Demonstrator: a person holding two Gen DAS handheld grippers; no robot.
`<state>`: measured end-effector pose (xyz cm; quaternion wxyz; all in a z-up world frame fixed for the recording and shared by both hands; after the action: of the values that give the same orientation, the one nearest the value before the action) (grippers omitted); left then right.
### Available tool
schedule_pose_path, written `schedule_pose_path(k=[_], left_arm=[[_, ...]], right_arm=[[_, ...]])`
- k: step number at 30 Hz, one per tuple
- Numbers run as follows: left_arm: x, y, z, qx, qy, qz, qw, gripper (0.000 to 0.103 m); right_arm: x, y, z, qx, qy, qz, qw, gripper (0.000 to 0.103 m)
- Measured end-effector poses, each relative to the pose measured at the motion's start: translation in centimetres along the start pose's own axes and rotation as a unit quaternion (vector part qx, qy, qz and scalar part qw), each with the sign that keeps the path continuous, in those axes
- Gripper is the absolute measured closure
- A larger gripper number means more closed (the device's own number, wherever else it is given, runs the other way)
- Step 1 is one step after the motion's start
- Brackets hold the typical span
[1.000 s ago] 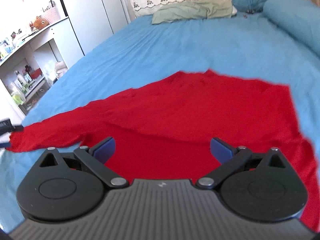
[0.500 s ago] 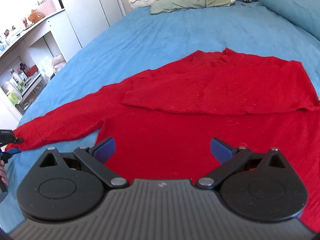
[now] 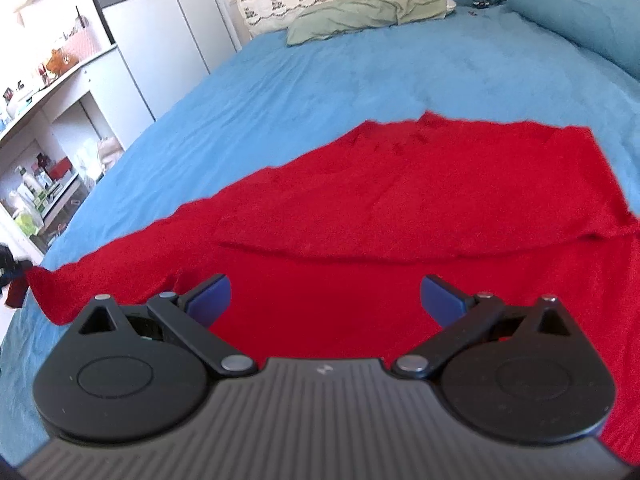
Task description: Fold small clothes
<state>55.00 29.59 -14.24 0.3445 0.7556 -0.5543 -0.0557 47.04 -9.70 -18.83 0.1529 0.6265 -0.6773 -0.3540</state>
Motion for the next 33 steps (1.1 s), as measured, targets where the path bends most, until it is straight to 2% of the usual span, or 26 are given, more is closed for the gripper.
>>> schedule_pose_path(k=[3, 7, 11, 13, 16, 19, 22, 26, 30, 31, 32, 33], left_arm=[[7.5, 1.7, 0.2, 0.009, -0.058, 0.051, 0.997, 0.099], [18.6, 3.6, 3.2, -0.002, -0.134, 0.134, 0.9818, 0.099], [28.2, 5.1, 8.6, -0.035, -0.186, 0.207, 0.9598, 0.099], [31.6, 5.3, 11.9, -0.054, -0.209, 0.228, 0.9493, 0.099], [35.3, 4.4, 17.2, -0.095, -0.238, 0.242, 0.936, 0.099], [37.2, 3.1, 22.1, -0.133, -0.262, 0.237, 0.926, 0.099], [37.3, 2.4, 25.7, -0.156, -0.278, 0.224, 0.9208, 0.099], [36.6, 1.9, 28.0, -0.176, -0.285, 0.21, 0.9185, 0.099], [36.3, 2.2, 28.6, -0.18, -0.293, 0.212, 0.9146, 0.096], [36.1, 2.6, 28.4, -0.18, -0.293, 0.214, 0.9141, 0.084], [35.8, 3.0, 28.0, -0.179, -0.293, 0.216, 0.9141, 0.058], [35.6, 3.6, 27.7, -0.175, -0.292, 0.218, 0.9145, 0.043]], right_arm=[[2.5, 1.0, -1.8, 0.014, 0.003, 0.005, 1.0, 0.0], [6.4, 2.4, -4.1, 0.033, 0.001, 0.016, 0.999, 0.0], [11.3, 3.9, -5.9, 0.049, -0.004, 0.036, 0.998, 0.0], [13.8, 4.4, -6.4, 0.049, -0.01, 0.047, 0.998, 0.0], [16.9, 4.6, -6.5, 0.043, -0.017, 0.059, 0.997, 0.0], [19.4, 4.3, -6.0, 0.03, -0.016, 0.065, 0.997, 0.0], [21.1, 3.8, -5.5, 0.022, -0.011, 0.066, 0.998, 0.0], [22.1, 3.2, -4.9, 0.012, -0.006, 0.06, 0.998, 0.0], [21.8, 3.0, -5.3, 0.007, 0.0, 0.046, 0.999, 0.0], [21.6, 2.9, -5.7, 0.007, 0.004, 0.042, 0.999, 0.0], [21.2, 3.1, -6.0, 0.008, 0.011, 0.036, 0.999, 0.0], [20.7, 3.2, -6.4, 0.008, 0.018, 0.03, 0.999, 0.0]])
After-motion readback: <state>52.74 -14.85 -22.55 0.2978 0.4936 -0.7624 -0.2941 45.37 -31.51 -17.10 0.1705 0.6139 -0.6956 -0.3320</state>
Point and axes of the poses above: each gripper's, at about its wrist camera, not at the fingertips, and y roughly against the way its jaws point, x to its right, z to its underside, the point moved 6 cm from there along -y, roughly the way its jaws point, and after that the axes turned 3 degrees about z, right-handed, at the moved point
